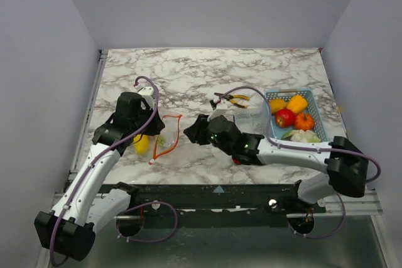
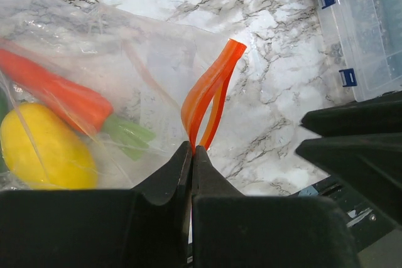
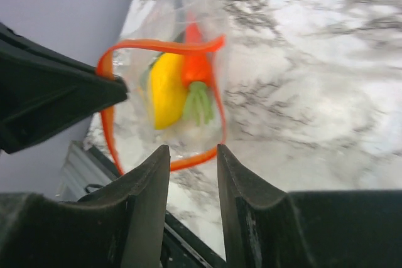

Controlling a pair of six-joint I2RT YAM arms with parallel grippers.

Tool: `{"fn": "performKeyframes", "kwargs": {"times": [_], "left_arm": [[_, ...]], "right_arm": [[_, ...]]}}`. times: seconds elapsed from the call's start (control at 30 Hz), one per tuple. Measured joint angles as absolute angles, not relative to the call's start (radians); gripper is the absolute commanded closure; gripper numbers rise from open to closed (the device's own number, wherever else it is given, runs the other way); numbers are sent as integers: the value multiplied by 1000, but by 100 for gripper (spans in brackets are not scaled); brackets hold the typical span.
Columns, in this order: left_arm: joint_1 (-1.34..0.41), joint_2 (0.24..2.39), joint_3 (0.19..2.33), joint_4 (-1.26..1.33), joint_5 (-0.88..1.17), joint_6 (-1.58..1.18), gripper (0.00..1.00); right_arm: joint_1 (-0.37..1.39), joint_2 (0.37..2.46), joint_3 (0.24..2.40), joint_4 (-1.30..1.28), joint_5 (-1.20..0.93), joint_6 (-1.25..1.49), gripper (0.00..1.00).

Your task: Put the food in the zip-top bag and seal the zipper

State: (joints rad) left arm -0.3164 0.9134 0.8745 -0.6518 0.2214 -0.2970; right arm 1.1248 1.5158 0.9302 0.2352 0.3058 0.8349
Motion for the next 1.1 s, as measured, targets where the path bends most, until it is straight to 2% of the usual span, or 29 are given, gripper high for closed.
{"fn": "performKeyframes", "kwargs": {"times": [0.23, 0.33, 0.43, 0.57, 0.67, 0.8, 1.1], "left_arm": [[-316, 916, 875, -652, 222, -299, 100], [-316, 921, 875, -652, 222, -299, 100], [-316, 926, 875, -652, 222, -299, 100], [-316, 929, 875, -652, 222, -300, 100], [-316, 929, 875, -652, 222, -299, 100], [-316, 929, 875, -652, 222, -300, 100], [-316, 929, 875, -652, 222, -299, 100]], "right_arm": [[1081, 1279, 817, -44, 534, 801, 48], [945, 1144, 751, -137, 576, 800, 38], [771, 1005, 693, -223, 608, 808, 20], [537, 902, 674, -307, 613, 809, 9], [342, 918, 675, -327, 571, 794, 1], [152, 1010, 687, -340, 496, 781, 0], [91, 1245, 715, -289, 337, 774, 1]]}}
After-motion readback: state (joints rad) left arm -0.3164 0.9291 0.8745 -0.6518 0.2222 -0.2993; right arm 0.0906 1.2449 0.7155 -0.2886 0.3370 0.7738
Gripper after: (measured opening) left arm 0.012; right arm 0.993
